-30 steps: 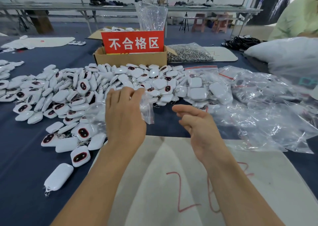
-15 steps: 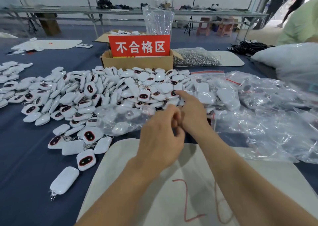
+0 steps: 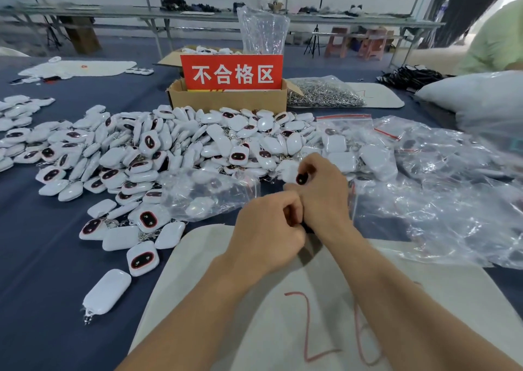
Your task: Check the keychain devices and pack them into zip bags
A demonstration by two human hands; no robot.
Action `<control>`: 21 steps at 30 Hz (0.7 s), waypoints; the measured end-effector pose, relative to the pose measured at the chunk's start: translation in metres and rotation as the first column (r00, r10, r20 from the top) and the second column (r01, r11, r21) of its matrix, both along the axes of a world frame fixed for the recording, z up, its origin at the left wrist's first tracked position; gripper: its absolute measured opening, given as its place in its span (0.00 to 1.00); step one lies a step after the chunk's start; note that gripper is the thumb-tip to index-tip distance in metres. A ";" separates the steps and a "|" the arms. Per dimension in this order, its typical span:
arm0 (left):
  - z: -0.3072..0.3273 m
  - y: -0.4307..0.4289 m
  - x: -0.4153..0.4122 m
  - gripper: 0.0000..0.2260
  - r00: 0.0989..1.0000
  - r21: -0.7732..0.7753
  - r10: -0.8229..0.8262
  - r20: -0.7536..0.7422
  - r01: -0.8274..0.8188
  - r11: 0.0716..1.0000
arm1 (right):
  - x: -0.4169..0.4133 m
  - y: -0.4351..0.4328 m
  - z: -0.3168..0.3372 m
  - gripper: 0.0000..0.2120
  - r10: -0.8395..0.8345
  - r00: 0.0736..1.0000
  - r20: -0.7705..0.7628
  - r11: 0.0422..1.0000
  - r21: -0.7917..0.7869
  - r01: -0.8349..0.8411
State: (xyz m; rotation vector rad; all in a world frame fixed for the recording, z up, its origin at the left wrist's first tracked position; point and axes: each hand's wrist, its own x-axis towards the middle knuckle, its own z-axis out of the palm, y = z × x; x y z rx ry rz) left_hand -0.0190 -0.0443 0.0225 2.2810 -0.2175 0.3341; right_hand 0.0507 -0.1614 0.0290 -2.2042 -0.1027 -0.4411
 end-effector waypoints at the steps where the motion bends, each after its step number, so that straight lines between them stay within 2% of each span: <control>1: 0.000 0.000 0.001 0.11 1.000 -0.025 0.021 0.007 -0.021 0.999 | -0.011 -0.005 0.003 0.14 -0.039 0.999 -0.002 0.995 0.097 0.039; 3: 0.000 0.001 0.002 0.16 0.998 -0.100 0.069 -0.010 -0.070 0.993 | -0.034 -0.016 0.003 0.16 -0.052 0.998 -0.027 0.978 0.200 0.056; 6: 0.004 0.003 0.004 0.20 0.996 -0.229 0.060 -0.069 -0.074 0.971 | -0.065 -0.031 -0.003 0.15 0.016 0.997 -0.076 0.966 0.258 0.004; 10: 0.003 0.003 0.004 0.09 0.989 -0.229 -0.093 -0.115 0.065 0.971 | -0.071 -0.031 -0.004 0.19 0.140 0.976 -0.166 0.951 0.298 -0.086; 12: 0.002 0.004 0.005 0.06 0.979 -0.295 -0.121 -0.163 0.069 0.953 | -0.069 -0.028 -0.001 0.24 0.171 0.964 -0.203 0.927 0.365 -0.087; 13: 0.001 0.006 0.007 0.05 0.978 -0.334 -0.114 -0.176 0.050 0.941 | -0.068 -0.026 -0.001 0.26 0.196 0.956 -0.217 0.896 0.437 -0.084; 15: 0.000 0.007 0.011 0.04 0.980 -0.376 -0.069 -0.185 -0.005 0.927 | -0.066 -0.026 0.000 0.25 0.261 0.939 -0.226 0.757 0.652 -0.053; 17: -0.001 0.005 0.013 0.07 0.977 -0.419 -0.048 -0.210 -0.045 0.907 | -0.062 -0.029 0.001 0.18 0.356 0.904 -0.239 0.577 0.817 -0.011; 18: -0.001 0.004 0.013 0.08 0.973 -0.442 -0.053 -0.225 -0.054 0.895 | -0.060 -0.030 0.002 0.15 0.407 0.880 -0.243 0.524 0.852 -0.007; 21: -0.002 0.002 0.012 0.07 0.959 -0.450 -0.105 -0.262 -0.025 0.892 | -0.058 -0.031 0.002 0.14 0.462 0.843 -0.277 0.520 0.854 -0.004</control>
